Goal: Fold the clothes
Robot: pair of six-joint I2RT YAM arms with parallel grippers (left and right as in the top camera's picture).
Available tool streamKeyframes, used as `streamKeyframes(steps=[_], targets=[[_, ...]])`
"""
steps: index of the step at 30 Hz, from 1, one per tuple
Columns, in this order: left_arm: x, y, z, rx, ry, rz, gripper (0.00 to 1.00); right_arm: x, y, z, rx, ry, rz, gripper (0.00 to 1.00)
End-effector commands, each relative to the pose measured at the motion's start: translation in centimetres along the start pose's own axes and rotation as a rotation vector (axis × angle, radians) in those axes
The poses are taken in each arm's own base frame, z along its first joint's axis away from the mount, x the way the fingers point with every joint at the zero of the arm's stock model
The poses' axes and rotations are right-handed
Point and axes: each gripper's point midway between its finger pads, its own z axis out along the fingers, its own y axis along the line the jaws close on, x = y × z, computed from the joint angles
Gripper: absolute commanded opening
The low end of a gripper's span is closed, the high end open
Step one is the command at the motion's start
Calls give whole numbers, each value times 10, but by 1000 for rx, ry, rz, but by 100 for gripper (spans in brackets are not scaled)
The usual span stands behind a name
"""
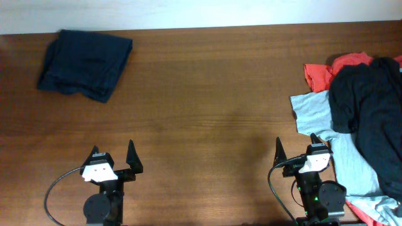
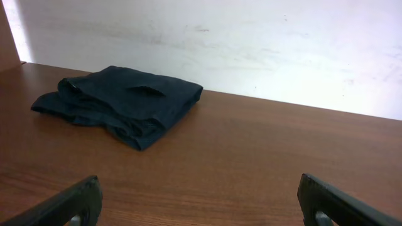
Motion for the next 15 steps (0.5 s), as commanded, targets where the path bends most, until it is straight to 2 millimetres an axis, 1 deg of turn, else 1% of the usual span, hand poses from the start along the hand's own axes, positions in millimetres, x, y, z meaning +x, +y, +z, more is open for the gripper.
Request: streamKeyframes(steps=[1, 15], targets=[[0, 2, 0, -7, -6, 16, 99, 2, 0, 0, 5, 1, 1, 99], [0, 2, 0, -7, -6, 16, 99, 2, 0, 0, 5, 1, 1, 99]])
